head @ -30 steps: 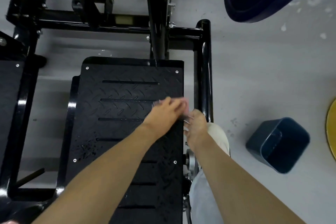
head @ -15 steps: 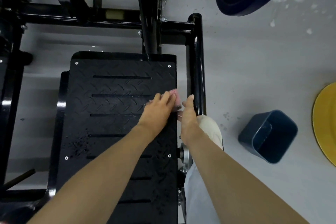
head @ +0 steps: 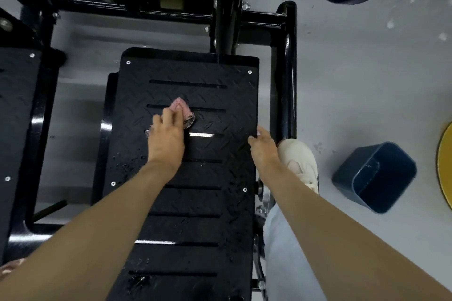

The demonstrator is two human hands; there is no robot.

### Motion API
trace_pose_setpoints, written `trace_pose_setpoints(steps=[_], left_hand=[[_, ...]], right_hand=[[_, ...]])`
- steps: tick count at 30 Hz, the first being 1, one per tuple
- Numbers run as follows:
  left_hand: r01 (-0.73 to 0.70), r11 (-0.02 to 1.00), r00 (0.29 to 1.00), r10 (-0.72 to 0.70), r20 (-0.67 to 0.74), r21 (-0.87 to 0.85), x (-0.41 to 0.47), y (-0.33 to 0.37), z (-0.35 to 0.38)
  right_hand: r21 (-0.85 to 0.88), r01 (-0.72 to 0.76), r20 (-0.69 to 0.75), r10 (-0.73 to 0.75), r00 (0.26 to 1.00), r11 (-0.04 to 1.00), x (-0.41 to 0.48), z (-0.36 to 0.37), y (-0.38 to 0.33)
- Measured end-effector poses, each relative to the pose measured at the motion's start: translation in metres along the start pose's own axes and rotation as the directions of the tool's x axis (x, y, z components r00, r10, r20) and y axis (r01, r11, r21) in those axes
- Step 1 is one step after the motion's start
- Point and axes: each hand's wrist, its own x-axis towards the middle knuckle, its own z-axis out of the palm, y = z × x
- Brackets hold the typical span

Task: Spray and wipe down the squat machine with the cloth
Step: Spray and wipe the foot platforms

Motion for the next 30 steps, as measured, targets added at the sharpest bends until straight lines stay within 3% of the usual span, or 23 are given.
trace_pose_setpoints(steps=[3,6,8,10,12,13,15,16,19,21,23,24,25,28,30], left_hand=[[-0.184,0.983,0.982,0.183,0.052,0.02,-0.014,0.016,-0.001],[-0.507,0.86,0.858,0.498,0.124,0.056,-0.035,0.02,-0.001],[-0.591,0.798,0.805,0.574,0.15,0.117,-0.037,0.006,0.003],[-0.495,0.856,0.867,0.475,0.149,0.15,-0.03,-0.016,0.006],[-0.178,0.984,0.979,0.174,0.101,0.026,-0.025,-0.044,0.006],[0.01,0.998,0.997,-0.005,0.074,-0.065,-0.023,-0.058,0.006],[0.286,0.941,0.958,-0.278,0.068,-0.184,-0.019,-0.08,0.007],[0.358,0.911,0.934,-0.349,0.081,-0.206,-0.017,-0.085,0.007],[0.326,0.925,0.945,-0.313,0.093,-0.197,-0.02,-0.084,0.005],[0.111,0.987,0.991,-0.102,0.087,-0.115,-0.029,-0.082,0.005],[-0.127,0.992,0.984,0.125,0.127,0.003,-0.039,-0.091,0.009],[-0.162,0.986,0.977,0.156,0.145,0.032,-0.041,-0.1,0.011],[-0.11,0.994,0.983,0.105,0.151,0.019,-0.041,-0.107,0.013],[0.283,0.953,0.955,-0.27,0.123,-0.109,-0.045,-0.116,0.017],[0.341,0.935,0.938,-0.331,0.103,-0.095,-0.046,-0.107,0.018]], right_hand=[[-0.125,0.061,-0.015,-0.064,0.998,0.99,-0.002,0.009,0.006],[-0.223,0.109,-0.007,-0.114,0.994,0.969,-0.006,0.022,0.007],[-0.219,0.115,-0.011,-0.12,0.993,0.969,-0.005,0.028,0.007],[-0.191,0.11,-0.044,-0.121,0.992,0.975,0.0,0.03,0.007],[-0.232,0.118,-0.075,-0.138,0.988,0.966,-0.005,0.031,0.003],[-0.287,0.126,-0.076,-0.153,0.985,0.95,-0.008,0.031,0.001],[-0.442,0.137,-0.056,-0.18,0.982,0.886,-0.011,0.032,0.001],[-0.502,0.154,-0.044,-0.203,0.978,0.851,-0.01,0.032,0.004],[-0.591,0.198,-0.007,-0.251,0.968,0.782,-0.011,0.038,0.01],[-0.593,0.201,-0.025,-0.268,0.963,0.779,-0.011,0.043,0.01],[-0.603,0.207,-0.029,-0.281,0.959,0.77,-0.01,0.048,0.01],[-0.612,0.21,-0.025,-0.284,0.959,0.763,-0.009,0.05,0.01],[-0.617,0.213,-0.023,-0.289,0.957,0.757,-0.009,0.05,0.01],[-0.607,0.22,-0.028,-0.297,0.954,0.764,-0.008,0.051,0.013],[-0.621,0.208,-0.041,-0.297,0.954,0.756,-0.009,0.049,0.015]])
